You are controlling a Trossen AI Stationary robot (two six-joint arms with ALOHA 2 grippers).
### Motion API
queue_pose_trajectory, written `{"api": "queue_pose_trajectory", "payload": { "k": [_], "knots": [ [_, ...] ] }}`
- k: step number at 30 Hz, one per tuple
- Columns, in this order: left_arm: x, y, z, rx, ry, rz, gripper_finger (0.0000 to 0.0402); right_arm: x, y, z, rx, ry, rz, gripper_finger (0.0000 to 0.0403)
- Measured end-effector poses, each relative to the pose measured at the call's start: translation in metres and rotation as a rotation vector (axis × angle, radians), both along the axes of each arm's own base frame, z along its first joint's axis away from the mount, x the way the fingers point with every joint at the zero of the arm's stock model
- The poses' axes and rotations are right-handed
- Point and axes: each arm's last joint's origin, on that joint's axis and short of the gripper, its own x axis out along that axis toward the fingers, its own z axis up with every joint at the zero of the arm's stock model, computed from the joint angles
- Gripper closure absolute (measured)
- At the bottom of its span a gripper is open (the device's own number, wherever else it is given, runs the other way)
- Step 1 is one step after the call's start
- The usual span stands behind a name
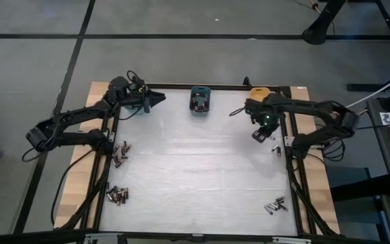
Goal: Sort batteries
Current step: Put the silver battery into the yellow bin
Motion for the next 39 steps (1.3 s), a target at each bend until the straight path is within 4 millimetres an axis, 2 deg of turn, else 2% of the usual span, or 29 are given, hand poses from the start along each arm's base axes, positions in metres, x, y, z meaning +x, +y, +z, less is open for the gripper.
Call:
{"api": "queue_pose_trajectory", "payload": {
  "k": [3, 9, 16, 22, 26, 32, 36, 39],
  "knots": [
    [0.003, -0.003, 0.0, -0.013, -0.003, -0.018, 0.0273, 0.002, -0.007, -0.014, 0.068, 0.059, 0.081, 0.0301],
    [0.009, -0.009, 0.0, -0.028, -0.006, -0.054, 0.0273, 0.009, -0.007, -0.035, 0.151, 0.138, 0.209, 0.0301],
    [0.011, -0.012, 0.0, -0.025, -0.003, -0.049, 0.0273, 0.018, 0.0, -0.057, 0.099, 0.198, 0.382, 0.0301],
    [0.011, -0.012, 0.0, -0.033, -0.004, -0.035, 0.0273, 0.021, 0.011, -0.073, 0.134, 0.229, 0.434, 0.0301],
    [0.011, -0.011, 0.0, -0.032, -0.003, -0.021, 0.0273, 0.024, 0.016, -0.074, 0.108, 0.243, 0.471, 0.031],
    [0.011, -0.011, 0.0, -0.033, -0.001, -0.004, 0.0273, 0.032, 0.015, -0.069, 0.138, 0.204, 0.436, 0.0387],
    [0.011, -0.01, 0.0, -0.03, 0.0, 0.013, 0.0273, 0.047, 0.01, -0.057, 0.151, 0.127, 0.408, 0.0375],
    [0.011, -0.01, 0.0, -0.03, 0.001, 0.013, 0.0273, 0.06, 0.006, -0.033, 0.135, 0.061, 0.406, 0.0378]
  ]
}}
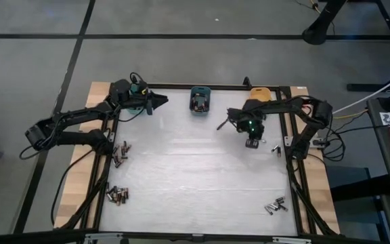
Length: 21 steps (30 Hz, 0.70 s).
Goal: Sort batteries
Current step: Put the silver battery into the yellow bin
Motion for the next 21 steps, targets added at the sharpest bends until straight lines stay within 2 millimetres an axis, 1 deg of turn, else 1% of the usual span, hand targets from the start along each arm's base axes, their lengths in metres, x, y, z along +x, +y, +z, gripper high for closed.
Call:
{"api": "queue_pose_trajectory", "payload": {
  "k": [2, 4, 5, 8, 10, 11, 13, 15, 17, 21],
  "knots": [
    [0.0, 0.0, 0.0, 0.0, 0.0, 0.0, 0.0273, 0.009, -0.003, 0.022, 0.005, -0.072, -0.01, 0.0389],
    [0.0, 0.0, 0.0, -0.002, 0.0, 0.001, 0.0273, 0.018, -0.007, 0.05, -0.002, -0.188, -0.015, 0.0392],
    [0.0, 0.0, 0.0, -0.005, -0.001, 0.001, 0.0273, 0.02, -0.009, 0.065, -0.013, -0.224, -0.021, 0.0392],
    [0.0, 0.0, 0.0, -0.005, -0.001, 0.001, 0.0273, 0.02, -0.021, 0.107, -0.099, -0.342, -0.043, 0.0389],
    [0.0, 0.0, 0.0, -0.001, 0.001, 0.005, 0.0273, 0.014, -0.036, 0.127, -0.226, -0.371, -0.075, 0.0388],
    [0.0, 0.0, 0.0, 0.005, 0.002, 0.008, 0.0273, 0.01, -0.045, 0.135, -0.29, -0.372, -0.098, 0.0388],
    [0.0, 0.0, 0.0, 0.011, 0.005, 0.013, 0.0273, 0.003, -0.066, 0.143, -0.41, -0.384, -0.163, 0.039],
    [0.0, 0.001, 0.0, 0.015, 0.006, 0.016, 0.0273, -0.006, -0.087, 0.145, -0.485, -0.394, -0.243, 0.039],
    [0.0, 0.0, 0.0, 0.014, 0.006, 0.016, 0.0273, -0.016, -0.106, 0.139, -0.508, -0.395, -0.317, 0.0389],
    [0.0, 0.0, 0.0, 0.013, 0.006, 0.016, 0.0273, -0.032, -0.134, 0.114, -0.496, -0.334, -0.426, 0.0389]
  ]
}}
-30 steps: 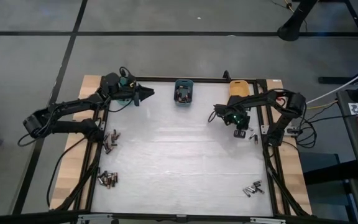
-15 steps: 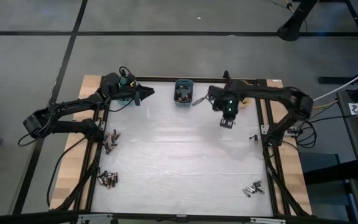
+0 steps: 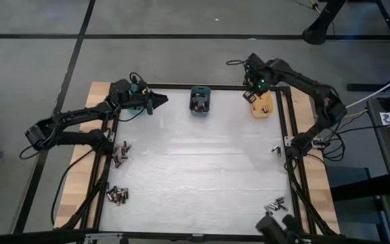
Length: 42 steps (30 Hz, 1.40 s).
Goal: Sort batteries
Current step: Put the silver battery into the yellow bin
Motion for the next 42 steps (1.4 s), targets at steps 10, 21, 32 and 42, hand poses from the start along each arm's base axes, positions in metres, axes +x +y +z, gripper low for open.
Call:
{"api": "queue_pose_trajectory", "payload": {
  "k": [10, 21, 32, 42],
  "knots": [
    [0.0, 0.0, 0.0, -0.023, -0.007, 0.003, 0.0273, -0.01, -0.026, -0.06, 0.087, 0.036, -0.147, 0.0349],
    [0.003, -0.004, 0.0, -0.029, -0.009, -0.023, 0.0273, -0.01, -0.025, -0.067, 0.111, 0.055, -0.168, 0.0334],
    [0.004, -0.006, -0.005, -0.016, 0.041, -0.039, 0.0273, 0.001, 0.001, -0.009, 0.187, 0.011, -0.112, 0.0338],
    [0.003, -0.007, -0.009, 0.014, 0.091, -0.051, 0.0273, 0.03, 0.083, 0.023, 0.307, -0.051, 0.116, 0.0338]
  ]
}}
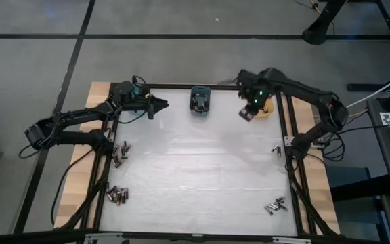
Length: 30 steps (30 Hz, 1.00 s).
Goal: Sort batteries
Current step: Put the silver battery into the yellow bin
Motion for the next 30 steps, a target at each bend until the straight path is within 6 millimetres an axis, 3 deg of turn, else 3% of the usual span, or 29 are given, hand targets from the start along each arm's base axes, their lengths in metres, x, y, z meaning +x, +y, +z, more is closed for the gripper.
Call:
{"api": "queue_pose_trajectory", "payload": {
  "k": [5, 14, 23, 30],
  "knots": [
    [0.0, 0.0, 0.001, 0.031, 0.0, -0.006, 0.0273, 0.002, 0.037, -0.023, 0.088, 0.151, 0.122, 0.0308],
    [0.0, 0.0, 0.001, 0.046, 0.005, -0.01, 0.0273, -0.013, 0.079, -0.085, 0.161, 0.35, 0.248, 0.0184],
    [0.0, 0.0, 0.001, 0.044, 0.004, -0.009, 0.0273, -0.037, 0.111, -0.136, 0.138, 0.569, 0.469, 0.0189],
    [0.0, 0.0, 0.001, 0.023, -0.001, -0.004, 0.0273, -0.03, 0.118, -0.143, 0.081, 0.522, 0.52, 0.0198]
  ]
}}
